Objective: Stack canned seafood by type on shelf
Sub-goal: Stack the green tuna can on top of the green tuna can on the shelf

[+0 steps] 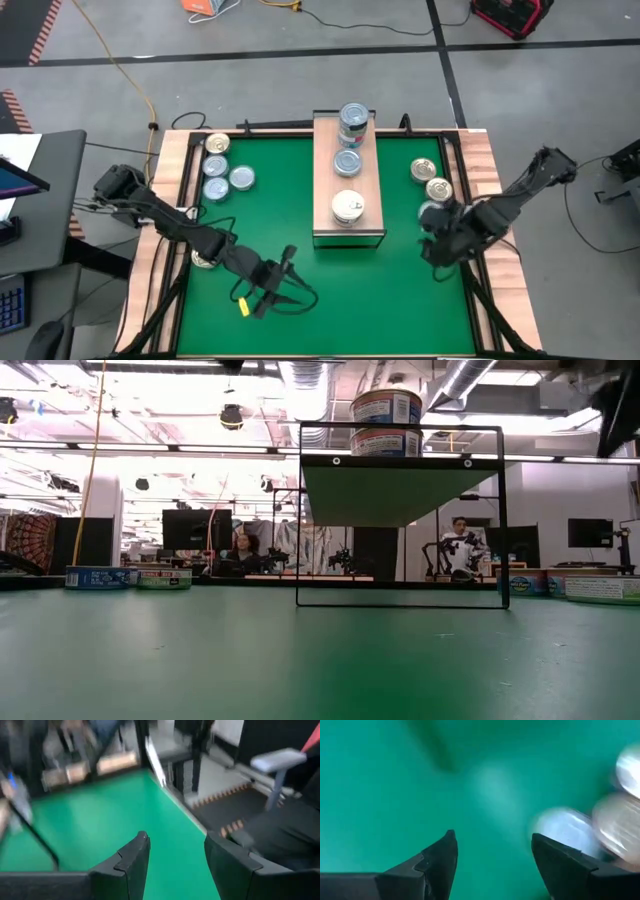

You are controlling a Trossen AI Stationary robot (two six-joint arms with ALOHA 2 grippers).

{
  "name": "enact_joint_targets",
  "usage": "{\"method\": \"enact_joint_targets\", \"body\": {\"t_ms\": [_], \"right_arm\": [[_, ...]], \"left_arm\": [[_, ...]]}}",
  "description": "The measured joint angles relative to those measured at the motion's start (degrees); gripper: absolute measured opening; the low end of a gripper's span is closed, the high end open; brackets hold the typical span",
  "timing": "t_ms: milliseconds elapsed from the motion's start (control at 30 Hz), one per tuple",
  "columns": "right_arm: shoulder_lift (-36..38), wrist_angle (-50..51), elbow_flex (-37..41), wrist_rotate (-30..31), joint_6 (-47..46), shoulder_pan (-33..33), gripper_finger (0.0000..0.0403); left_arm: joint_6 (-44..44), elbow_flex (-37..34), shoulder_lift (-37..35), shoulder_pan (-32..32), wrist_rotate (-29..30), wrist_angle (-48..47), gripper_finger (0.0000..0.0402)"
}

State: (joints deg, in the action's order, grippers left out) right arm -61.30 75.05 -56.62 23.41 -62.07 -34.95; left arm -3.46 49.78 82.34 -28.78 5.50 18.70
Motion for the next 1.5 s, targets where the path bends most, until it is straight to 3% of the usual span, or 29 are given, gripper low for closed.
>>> {"method": "enact_joint_targets", "body": {"t_ms": [100, 233, 367, 500, 767, 1167, 1500], "right_arm": [[-2.8, 7.3, 1.4, -0.9, -6.1, 3.4, 0.0285], [-5.0, 3.7, 5.6, -1.0, -6.9, 8.2, 0.0285], [-7.9, 4.1, 9.7, -2.0, -6.9, 15.1, 0.0285], [-9.4, 2.0, 11.1, -3.5, -5.6, 20.7, 0.0285], [-17.3, 2.1, 11.1, -0.9, 0.4, 26.7, 0.0285], [-26.1, -0.7, 11.0, -2.1, 9.3, 29.3, 0.0285], [-24.0, -3.1, 10.8, -9.3, 5.8, 20.9, 0.0285]], "left_arm": [[-4.1, 0.0, 0.1, -0.2, 0.8, 4.6, 0.018], [-6.1, 0.0, -2.1, 0.8, 1.5, 4.6, 0.018], [-10.0, 0.0, -7.2, 1.7, 8.8, 7.4, 0.018], [-3.1, 0.0, -11.5, 1.9, 15.7, 7.0, 0.018], [4.2, 0.0, -13.9, -0.3, 15.5, 0.1, 0.018], [1.4, 0.0, -16.9, -7.0, 15.6, -0.5, 0.018], [-0.2, 0.0, -17.7, -12.2, 21.6, -0.5, 0.018]]}}
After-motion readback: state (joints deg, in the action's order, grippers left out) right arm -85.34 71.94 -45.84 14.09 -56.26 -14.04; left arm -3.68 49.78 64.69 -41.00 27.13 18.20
